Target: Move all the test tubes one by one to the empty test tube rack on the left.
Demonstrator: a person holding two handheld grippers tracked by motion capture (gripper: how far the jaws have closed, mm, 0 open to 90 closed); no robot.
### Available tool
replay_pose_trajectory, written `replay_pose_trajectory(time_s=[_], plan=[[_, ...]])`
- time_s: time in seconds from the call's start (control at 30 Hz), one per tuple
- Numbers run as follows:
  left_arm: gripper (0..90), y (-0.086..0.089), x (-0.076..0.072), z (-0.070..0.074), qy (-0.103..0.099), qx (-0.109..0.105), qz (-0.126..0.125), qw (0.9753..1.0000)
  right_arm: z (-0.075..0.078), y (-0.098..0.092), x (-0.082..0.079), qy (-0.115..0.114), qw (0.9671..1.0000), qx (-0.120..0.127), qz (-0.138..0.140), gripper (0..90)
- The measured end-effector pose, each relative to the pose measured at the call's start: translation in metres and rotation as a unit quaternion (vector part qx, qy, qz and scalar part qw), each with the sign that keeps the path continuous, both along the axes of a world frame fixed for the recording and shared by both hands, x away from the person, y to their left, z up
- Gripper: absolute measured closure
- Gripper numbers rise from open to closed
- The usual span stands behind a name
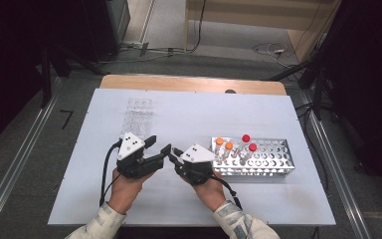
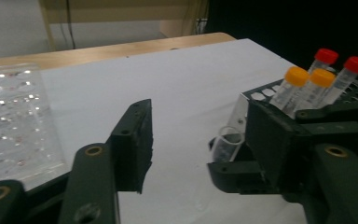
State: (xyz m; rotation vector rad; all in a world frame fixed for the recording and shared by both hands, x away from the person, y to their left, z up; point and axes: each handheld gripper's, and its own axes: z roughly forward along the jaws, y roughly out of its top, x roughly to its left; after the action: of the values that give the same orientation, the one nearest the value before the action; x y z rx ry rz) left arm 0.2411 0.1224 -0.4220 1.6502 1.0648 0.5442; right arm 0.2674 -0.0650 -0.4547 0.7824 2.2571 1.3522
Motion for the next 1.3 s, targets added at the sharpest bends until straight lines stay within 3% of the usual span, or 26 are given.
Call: replay_pose_trajectory(time_s=[0.33,0.53,0.9,1.3], plan=[[68.0,-0.0055,-0.0013,-0.0034,0.0,0.02,-0.028,0.9994,0.0012,0.0081,-0.0024,-0.002,1.0,0.001,0.009,73.6],[73.7,-0.0064,-0.0003,-0.0046,0.007,0.021,-0.03,0.9993,0.0021,0.0089,-0.0037,-0.005,0.9999,0.002,0.01,73.6],[75.1,-0.004,0.0019,-0.0053,0.019,0.016,-0.033,0.9991,0.0013,0.0094,-0.0037,-0.006,0.9999,-0.001,0.011,73.6],[76.1,-0.0036,0.0016,-0.005,0.018,0.013,-0.031,0.9993,0.0014,0.0095,-0.0041,-0.005,0.9999,0.001,0.011,73.5]])
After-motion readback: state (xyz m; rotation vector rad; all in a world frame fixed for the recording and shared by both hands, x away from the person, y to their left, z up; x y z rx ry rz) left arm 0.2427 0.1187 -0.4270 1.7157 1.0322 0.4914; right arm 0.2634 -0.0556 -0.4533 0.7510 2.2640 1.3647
